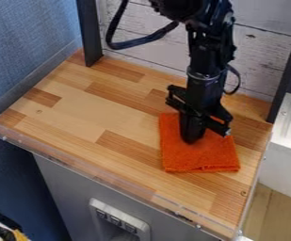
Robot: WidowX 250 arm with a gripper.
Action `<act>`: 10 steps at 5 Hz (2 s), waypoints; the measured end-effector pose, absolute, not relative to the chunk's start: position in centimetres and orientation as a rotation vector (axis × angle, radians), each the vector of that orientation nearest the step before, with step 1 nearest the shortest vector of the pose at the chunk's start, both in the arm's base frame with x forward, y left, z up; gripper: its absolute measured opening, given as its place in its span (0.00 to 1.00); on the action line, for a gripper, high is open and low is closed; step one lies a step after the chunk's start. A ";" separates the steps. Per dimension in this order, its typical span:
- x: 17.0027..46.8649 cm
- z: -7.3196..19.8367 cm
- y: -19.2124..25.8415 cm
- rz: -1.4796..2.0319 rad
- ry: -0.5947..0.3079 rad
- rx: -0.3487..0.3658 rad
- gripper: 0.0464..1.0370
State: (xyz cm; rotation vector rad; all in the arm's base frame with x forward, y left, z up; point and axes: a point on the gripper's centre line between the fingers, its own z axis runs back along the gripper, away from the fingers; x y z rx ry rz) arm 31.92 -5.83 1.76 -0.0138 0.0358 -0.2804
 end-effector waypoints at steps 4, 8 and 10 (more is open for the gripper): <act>33.1 3.8 -3.6 -0.187 0.033 0.018 0.62; 34.6 4.3 -2.0 -0.189 -0.070 -0.008 0.01; 34.4 2.9 -2.7 -0.220 -0.044 -0.024 0.01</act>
